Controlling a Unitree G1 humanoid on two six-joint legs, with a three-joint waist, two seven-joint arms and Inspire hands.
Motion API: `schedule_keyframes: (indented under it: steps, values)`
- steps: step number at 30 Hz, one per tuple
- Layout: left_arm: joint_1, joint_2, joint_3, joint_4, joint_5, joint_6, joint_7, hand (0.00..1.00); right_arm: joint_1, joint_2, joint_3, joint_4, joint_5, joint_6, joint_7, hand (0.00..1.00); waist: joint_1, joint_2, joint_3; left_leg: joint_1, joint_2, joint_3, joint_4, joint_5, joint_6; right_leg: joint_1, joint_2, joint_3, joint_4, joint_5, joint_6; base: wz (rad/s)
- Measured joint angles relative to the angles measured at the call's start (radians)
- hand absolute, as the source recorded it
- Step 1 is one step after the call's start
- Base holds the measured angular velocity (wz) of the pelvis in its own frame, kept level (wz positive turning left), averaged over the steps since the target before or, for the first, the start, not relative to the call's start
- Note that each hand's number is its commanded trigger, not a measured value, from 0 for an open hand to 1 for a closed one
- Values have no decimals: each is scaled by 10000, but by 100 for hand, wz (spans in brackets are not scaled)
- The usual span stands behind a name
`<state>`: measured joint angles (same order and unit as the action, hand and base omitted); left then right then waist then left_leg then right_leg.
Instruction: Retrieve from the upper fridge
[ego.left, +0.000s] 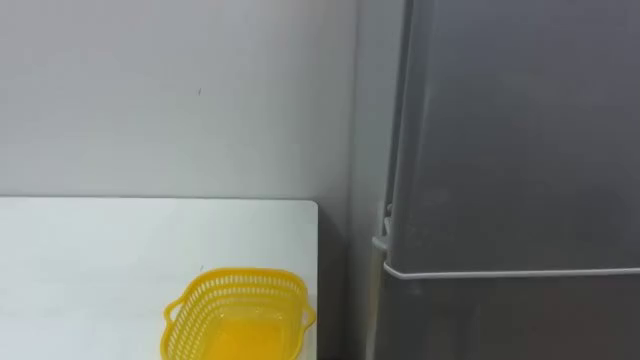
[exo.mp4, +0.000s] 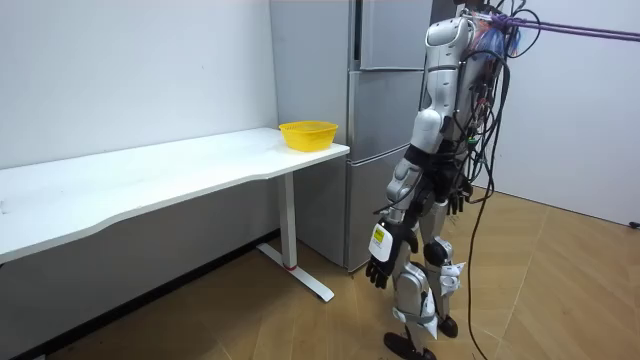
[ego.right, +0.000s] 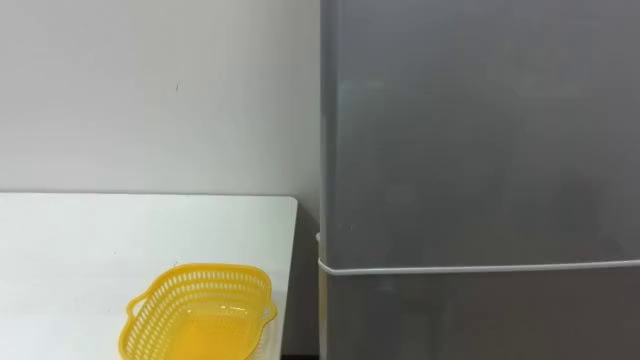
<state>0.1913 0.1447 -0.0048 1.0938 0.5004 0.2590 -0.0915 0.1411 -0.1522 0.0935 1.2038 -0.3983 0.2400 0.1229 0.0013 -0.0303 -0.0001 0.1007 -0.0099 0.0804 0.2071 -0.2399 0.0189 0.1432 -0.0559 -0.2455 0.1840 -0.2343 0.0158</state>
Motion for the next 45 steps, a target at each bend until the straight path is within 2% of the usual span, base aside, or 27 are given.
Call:
schedule_keyframes:
  steps: [14,21,27,33,36,38,40,43,45]
  values:
    - [-29,7,3,-32,-184,30,6,0,63,-5,2,-15,-2,9,2,0,7,-87,-1,-14,-3,7,11,1,1,-11,11,65,-10,0,1,0]
    - [-29,-12,1,-32,-212,79,18,0,173,0,3,-24,-3,13,31,0,-3,-51,-19,-11,-1,5,14,1,1,-9,11,72,-2,0,1,0]
    - [-25,-27,14,10,-879,154,367,0,277,37,-1,13,105,23,23,0,-63,-20,-37,8,10,10,82,1,1,49,15,96,22,1,0,0]
    - [7,-112,763,-5,-2669,122,1111,0,379,37,-419,17,-2,20,-34,0,-131,68,-15,112,25,-3,24,0,1,66,38,155,13,-3,-7,-1]
    - [22,-102,1110,-41,-4323,-7,1724,0,365,40,-536,14,29,6,-224,0,-212,83,-17,174,30,28,-31,0,1,103,41,185,16,-1,-6,-1]
    - [-16,-109,1526,-285,-5594,-285,2193,0,370,36,-536,8,101,-1,-394,0,-159,159,-31,223,36,35,-29,0,1,104,55,236,16,13,-10,-7]
    - [-21,-106,2042,-955,-6676,-339,2595,0,362,29,-698,-5,103,-22,-409,0,-144,169,-10,226,36,18,-88,0,1,100,61,241,16,16,-10,-2]
    - [-251,-129,2690,-1636,-8294,-933,3310,0,373,-15,-1040,-100,69,-101,-481,0,-49,255,5,255,32,53,-98,0,1,91,60,272,40,16,-10,-4]
    - [-318,-127,2870,-2120,-9195,-1168,3694,0,380,-15,-1143,-227,49,-150,-463,0,43,291,2,301,43,192,-119,2,0,84,61,320,99,19,-13,-14]
